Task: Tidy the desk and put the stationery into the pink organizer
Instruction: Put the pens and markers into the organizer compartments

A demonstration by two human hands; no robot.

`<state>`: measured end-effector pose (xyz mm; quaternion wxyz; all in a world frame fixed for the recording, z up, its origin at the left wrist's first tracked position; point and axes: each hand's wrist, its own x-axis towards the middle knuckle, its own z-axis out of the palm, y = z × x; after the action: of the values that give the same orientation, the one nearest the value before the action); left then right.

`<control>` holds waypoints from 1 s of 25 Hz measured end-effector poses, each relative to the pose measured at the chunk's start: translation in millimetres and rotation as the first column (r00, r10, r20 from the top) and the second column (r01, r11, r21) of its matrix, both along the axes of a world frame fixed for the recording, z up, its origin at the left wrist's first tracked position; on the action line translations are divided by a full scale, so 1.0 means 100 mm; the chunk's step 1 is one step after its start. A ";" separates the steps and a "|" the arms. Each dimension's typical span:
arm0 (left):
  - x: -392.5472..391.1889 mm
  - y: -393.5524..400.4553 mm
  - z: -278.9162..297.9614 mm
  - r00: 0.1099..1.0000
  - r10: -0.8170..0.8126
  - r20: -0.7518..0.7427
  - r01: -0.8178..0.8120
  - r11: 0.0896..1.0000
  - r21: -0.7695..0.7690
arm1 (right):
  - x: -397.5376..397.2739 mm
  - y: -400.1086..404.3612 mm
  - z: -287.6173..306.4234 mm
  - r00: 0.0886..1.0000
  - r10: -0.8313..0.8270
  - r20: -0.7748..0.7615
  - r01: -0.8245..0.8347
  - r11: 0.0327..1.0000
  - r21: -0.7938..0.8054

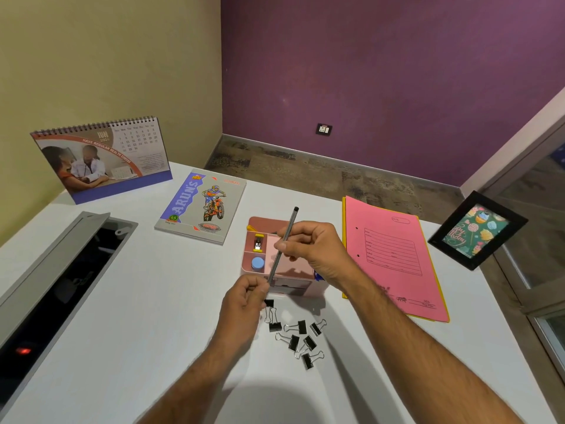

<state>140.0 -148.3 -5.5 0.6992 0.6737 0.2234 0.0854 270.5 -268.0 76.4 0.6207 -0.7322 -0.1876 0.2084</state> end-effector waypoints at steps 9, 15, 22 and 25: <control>-0.25 0.46 -0.51 0.964 -0.104 -0.245 0.258 0.583 0.770 | 0.21 0.22 0.21 0.784 0.205 0.587 0.320 0.676 -0.663; -0.36 0.59 -0.84 0.789 -0.065 -0.611 0.609 0.215 0.764 | 0.24 0.51 0.13 0.651 0.629 0.426 0.364 0.234 -0.902; -0.44 0.51 -0.86 0.860 -0.048 -0.509 0.507 0.209 0.837 | 0.28 0.67 0.13 0.507 0.762 0.403 0.489 0.131 -0.862; -0.45 0.51 -0.88 0.870 -0.039 -0.491 0.488 0.201 0.849 | 0.29 0.66 0.11 0.476 0.783 0.400 0.484 0.147 -0.863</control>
<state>95.2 -96.8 -93.3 0.0906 0.9866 0.1273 -0.0471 299.2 -201.7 87.0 -0.2330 -0.8955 -0.3770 -0.0420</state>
